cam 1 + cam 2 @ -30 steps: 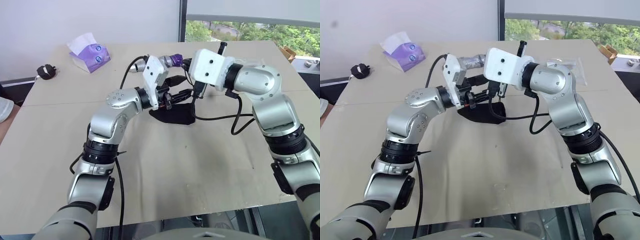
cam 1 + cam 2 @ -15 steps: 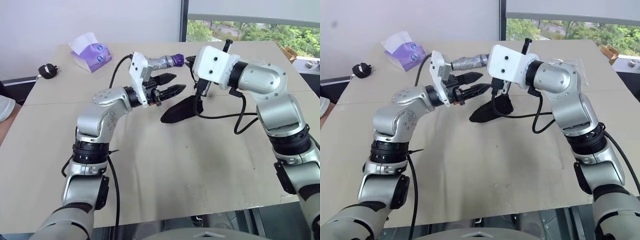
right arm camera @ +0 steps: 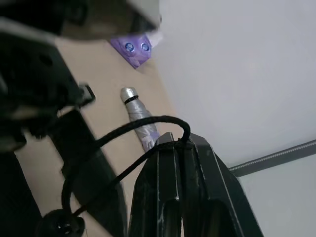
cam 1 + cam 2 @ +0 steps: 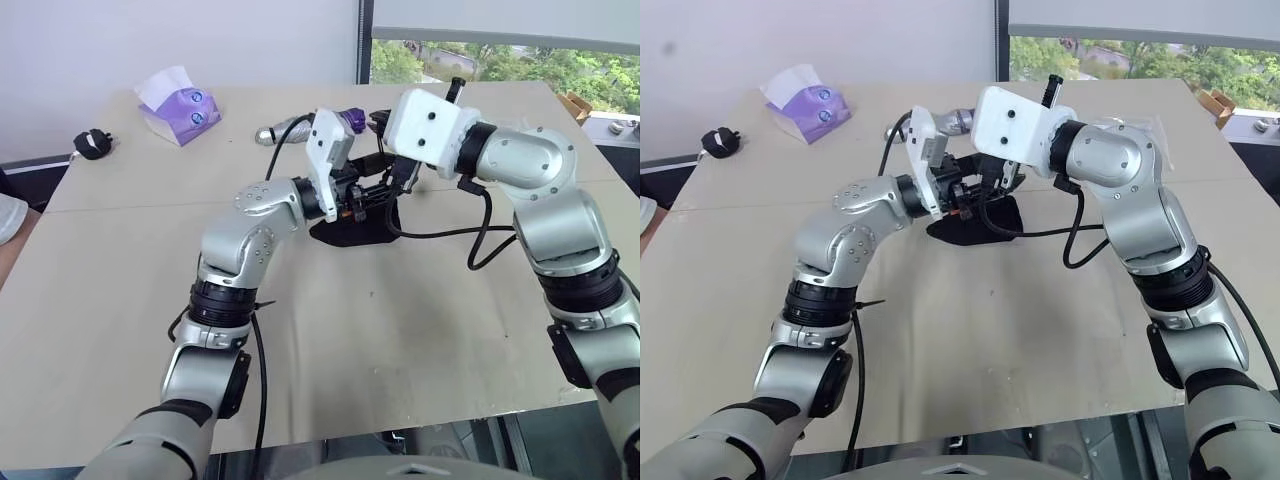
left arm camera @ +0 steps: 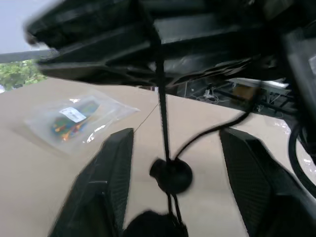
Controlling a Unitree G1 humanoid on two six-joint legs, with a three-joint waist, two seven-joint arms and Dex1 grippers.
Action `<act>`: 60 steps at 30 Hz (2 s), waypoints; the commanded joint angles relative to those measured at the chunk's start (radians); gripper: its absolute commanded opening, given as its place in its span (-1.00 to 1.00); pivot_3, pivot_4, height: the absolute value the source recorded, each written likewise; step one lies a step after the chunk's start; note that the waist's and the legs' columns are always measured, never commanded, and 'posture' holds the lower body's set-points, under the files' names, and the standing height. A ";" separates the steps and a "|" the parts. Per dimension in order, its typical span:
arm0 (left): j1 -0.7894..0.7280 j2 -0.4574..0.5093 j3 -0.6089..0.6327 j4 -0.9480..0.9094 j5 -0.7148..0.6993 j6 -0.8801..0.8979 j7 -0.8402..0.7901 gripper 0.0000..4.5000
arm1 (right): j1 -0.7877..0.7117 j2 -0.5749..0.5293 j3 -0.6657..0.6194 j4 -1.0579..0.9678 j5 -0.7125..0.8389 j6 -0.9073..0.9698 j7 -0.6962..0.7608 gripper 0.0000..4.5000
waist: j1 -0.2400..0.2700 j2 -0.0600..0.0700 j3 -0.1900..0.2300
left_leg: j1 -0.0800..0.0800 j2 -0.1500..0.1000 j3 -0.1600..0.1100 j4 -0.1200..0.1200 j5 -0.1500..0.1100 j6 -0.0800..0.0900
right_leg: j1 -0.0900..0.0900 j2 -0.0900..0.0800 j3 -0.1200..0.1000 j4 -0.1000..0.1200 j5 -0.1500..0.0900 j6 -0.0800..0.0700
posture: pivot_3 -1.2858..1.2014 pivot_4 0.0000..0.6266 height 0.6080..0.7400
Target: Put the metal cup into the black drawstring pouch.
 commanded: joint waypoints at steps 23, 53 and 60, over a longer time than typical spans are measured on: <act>-0.048 0.218 0.047 0.381 0.231 -0.225 -0.004 -0.91 | -0.116 -0.004 -0.496 0.301 0.147 0.213 -0.489 -1.00 | -0.002 0.002 0.000 | -0.004 0.000 0.001 -0.001 0.000 0.000 | -0.004 -0.001 0.000 0.000 0.000 0.000 | 0.03 -0.52 1.00; 0.751 0.105 0.433 -0.541 -0.089 0.055 0.249 1.00 | 0.901 -0.064 -0.456 -0.170 0.514 -0.004 -0.086 1.00 | -0.001 0.006 -0.004 | 0.006 0.002 0.000 0.002 -0.001 0.002 | 0.005 -0.001 0.003 0.000 -0.002 -0.003 | 0.03 -0.52 1.00; 1.095 0.059 0.514 -0.661 -0.020 -0.078 0.311 1.00 | 0.960 -0.032 -0.457 -0.167 0.528 -0.083 -0.089 1.00 | 0.007 0.004 -0.005 | 0.018 0.003 0.001 0.000 -0.001 0.001 | 0.016 -0.001 0.004 -0.001 -0.004 -0.003 | 0.03 -0.52 1.00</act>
